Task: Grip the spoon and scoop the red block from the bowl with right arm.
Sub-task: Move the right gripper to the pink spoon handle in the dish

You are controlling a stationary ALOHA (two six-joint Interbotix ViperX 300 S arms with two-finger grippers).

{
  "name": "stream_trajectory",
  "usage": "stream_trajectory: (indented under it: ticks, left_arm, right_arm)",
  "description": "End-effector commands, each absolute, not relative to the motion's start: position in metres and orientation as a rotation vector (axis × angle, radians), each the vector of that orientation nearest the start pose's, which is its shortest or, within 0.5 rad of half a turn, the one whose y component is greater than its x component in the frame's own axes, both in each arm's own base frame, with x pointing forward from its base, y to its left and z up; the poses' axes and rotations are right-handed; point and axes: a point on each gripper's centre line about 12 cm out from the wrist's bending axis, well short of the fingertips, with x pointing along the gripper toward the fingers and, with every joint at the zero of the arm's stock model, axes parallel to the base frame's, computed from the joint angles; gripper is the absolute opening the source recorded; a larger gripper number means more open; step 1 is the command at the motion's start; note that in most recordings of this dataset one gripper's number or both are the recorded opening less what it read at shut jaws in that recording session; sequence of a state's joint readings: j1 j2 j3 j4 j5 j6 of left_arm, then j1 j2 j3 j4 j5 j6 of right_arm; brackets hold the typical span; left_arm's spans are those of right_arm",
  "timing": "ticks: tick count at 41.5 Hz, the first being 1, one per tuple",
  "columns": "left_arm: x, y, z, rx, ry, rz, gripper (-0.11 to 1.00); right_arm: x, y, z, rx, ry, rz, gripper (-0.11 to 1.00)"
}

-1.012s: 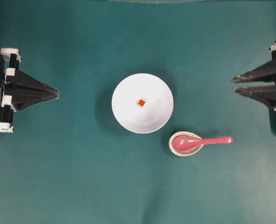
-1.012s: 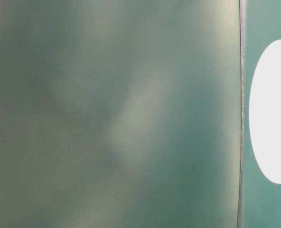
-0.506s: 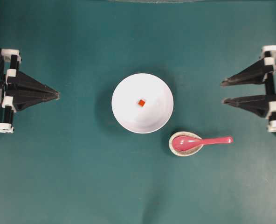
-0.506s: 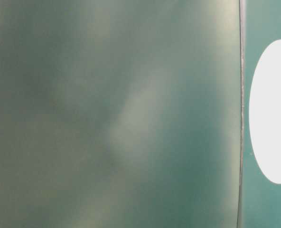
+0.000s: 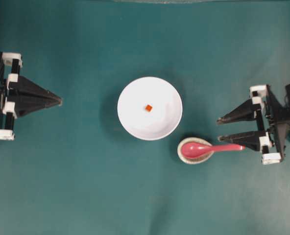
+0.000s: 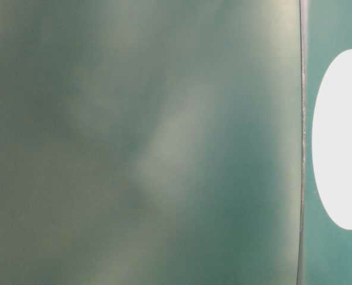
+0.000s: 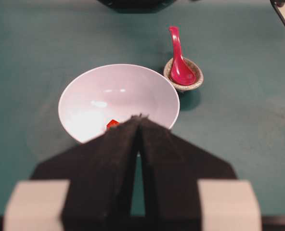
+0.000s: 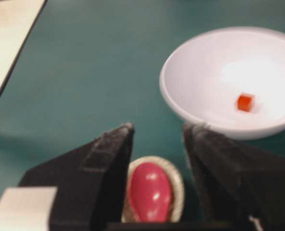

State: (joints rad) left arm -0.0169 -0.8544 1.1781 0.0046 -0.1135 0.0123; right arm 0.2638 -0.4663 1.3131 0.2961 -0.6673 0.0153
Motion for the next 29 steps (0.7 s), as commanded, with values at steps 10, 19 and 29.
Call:
stream_trajectory:
  ticks: [10,19,29]
  left_arm:
    - [0.216,-0.004,0.258,0.025,0.185,-0.023,0.0]
    - [0.216,-0.004,0.257,0.025,0.188,-0.023,0.0]
    - [0.216,-0.004,0.257,0.025,0.188,-0.023,0.0]
  right_arm:
    - [0.228,0.065,0.142,0.219,0.209,0.051,0.52]
    - [0.22,0.068,0.121,0.188,0.264,0.034,0.52]
    - [0.214,0.064,0.101,0.14,0.332,0.018,0.52]
